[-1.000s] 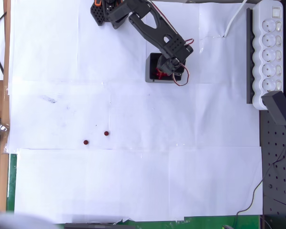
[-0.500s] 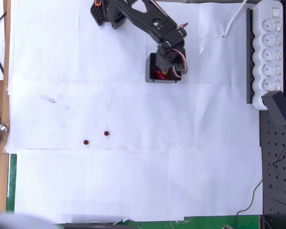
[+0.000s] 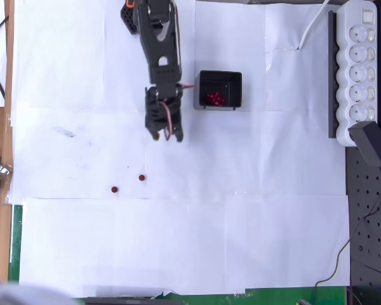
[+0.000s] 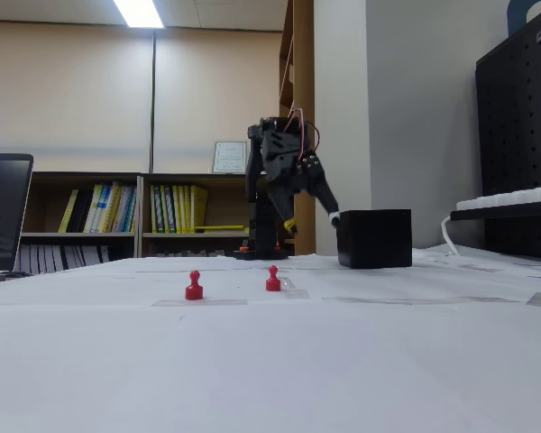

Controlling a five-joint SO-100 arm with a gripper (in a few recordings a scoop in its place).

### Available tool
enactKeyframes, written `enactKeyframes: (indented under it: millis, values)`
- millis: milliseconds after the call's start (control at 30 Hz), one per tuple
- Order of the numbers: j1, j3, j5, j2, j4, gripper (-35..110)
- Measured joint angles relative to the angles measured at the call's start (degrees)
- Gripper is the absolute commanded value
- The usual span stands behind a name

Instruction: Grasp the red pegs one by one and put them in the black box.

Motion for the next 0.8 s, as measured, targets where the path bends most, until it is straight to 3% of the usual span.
enactKeyframes:
  millis: [433, 800]
  values:
    - [5.1, -0.8, 7.2, 16.4, -26.8, 23]
    - [5.1, 5.7, 8.4, 23.1, -30.8, 23]
